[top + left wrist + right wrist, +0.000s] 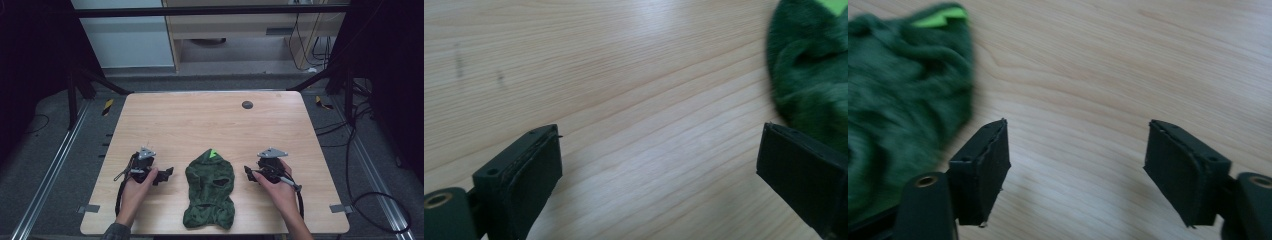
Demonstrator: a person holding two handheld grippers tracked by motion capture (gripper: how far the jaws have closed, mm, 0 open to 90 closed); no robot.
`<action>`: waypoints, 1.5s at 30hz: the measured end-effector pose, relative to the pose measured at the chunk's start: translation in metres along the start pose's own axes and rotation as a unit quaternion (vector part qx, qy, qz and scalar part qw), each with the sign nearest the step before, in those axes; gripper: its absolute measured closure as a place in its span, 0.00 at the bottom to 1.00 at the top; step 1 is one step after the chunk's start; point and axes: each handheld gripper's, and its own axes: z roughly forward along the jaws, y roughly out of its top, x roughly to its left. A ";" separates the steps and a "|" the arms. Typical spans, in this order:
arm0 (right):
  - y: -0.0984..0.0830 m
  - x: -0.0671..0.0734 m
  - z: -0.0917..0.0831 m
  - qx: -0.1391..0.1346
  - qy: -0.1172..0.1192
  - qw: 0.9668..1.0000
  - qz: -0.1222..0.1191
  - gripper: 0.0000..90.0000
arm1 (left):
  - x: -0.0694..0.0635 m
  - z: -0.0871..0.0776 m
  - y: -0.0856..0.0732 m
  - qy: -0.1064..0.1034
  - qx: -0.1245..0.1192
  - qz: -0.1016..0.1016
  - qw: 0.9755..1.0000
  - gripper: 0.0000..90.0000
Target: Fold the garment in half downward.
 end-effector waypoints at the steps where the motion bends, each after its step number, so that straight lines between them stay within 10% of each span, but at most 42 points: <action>1: 0.005 0.007 0.001 -0.008 0.017 1.000 -0.002 0.35 | -0.007 0.002 0.004 -0.010 -0.009 0.005 1.000 0.04; 9: 0.041 0.036 0.012 -0.025 0.060 0.997 -0.036 0.55 | -0.023 0.021 0.037 -0.040 -0.017 0.013 0.999 0.10; 17: 0.045 0.054 0.017 -0.033 0.095 0.993 -0.058 0.80 | -0.047 0.026 0.033 -0.050 -0.014 0.046 0.998 0.16; 33: 0.040 0.050 0.035 0.009 0.083 0.995 -0.059 0.71 | -0.045 0.026 0.046 -0.028 0.010 0.075 0.997 0.36; 45: 0.068 0.053 0.044 0.124 0.079 0.984 -0.096 0.64 | -0.046 0.038 0.074 -0.048 0.122 0.128 0.983 0.40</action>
